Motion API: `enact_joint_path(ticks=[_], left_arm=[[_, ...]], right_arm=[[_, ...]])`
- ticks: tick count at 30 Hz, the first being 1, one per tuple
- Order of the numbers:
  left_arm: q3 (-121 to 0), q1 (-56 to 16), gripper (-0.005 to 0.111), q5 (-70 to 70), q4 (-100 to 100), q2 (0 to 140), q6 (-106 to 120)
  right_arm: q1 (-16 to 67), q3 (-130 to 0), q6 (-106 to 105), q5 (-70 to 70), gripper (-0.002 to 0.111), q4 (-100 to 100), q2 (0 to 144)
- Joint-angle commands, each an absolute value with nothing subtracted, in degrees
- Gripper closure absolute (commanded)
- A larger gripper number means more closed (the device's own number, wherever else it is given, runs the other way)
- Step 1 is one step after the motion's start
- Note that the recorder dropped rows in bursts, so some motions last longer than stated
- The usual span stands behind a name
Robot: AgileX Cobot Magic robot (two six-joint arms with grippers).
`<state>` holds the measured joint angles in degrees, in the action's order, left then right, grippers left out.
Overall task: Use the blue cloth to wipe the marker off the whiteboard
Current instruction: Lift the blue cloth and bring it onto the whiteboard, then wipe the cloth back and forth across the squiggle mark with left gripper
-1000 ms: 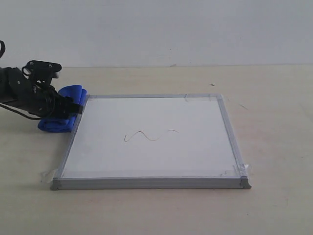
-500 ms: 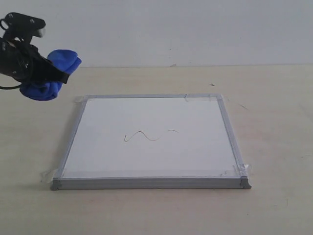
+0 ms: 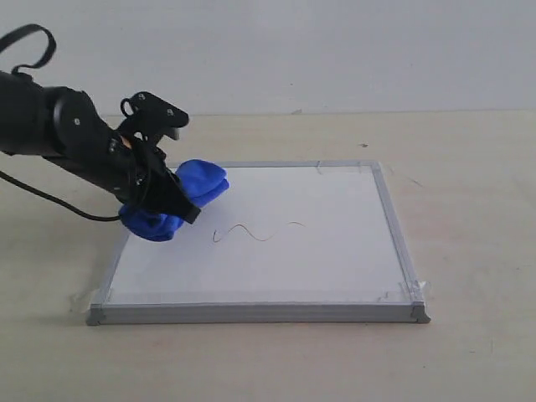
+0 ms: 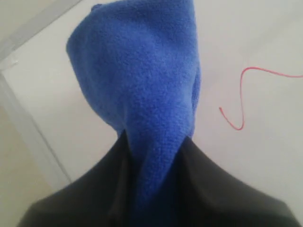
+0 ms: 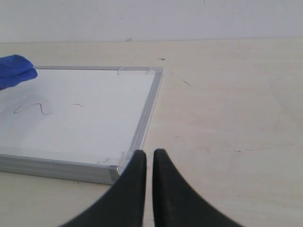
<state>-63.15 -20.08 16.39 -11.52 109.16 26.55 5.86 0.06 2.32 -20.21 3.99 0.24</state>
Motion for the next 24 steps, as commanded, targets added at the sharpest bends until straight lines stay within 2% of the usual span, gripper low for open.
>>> enact_joint_path(ticks=[1,8,19,24], left_arm=[[-63.0,-21.8,0.102,11.6,-11.4,112.4,27.0],[-63.0,-24.6,0.102,12.2,-11.3,117.7,26.6],[-64.3,-40.2,0.102,13.0,-13.1,119.3,25.4],[-65.9,-39.4,0.102,11.5,-12.2,119.3,25.7]], right_arm=[[5.7,0.0,2.5,-19.9,0.107,3.9,0.0],[5.7,0.0,2.5,-19.9,0.107,3.9,0.0],[5.7,0.0,2.5,-19.9,0.107,3.9,0.0],[5.7,0.0,2.5,-19.9,0.107,3.9,0.0]])
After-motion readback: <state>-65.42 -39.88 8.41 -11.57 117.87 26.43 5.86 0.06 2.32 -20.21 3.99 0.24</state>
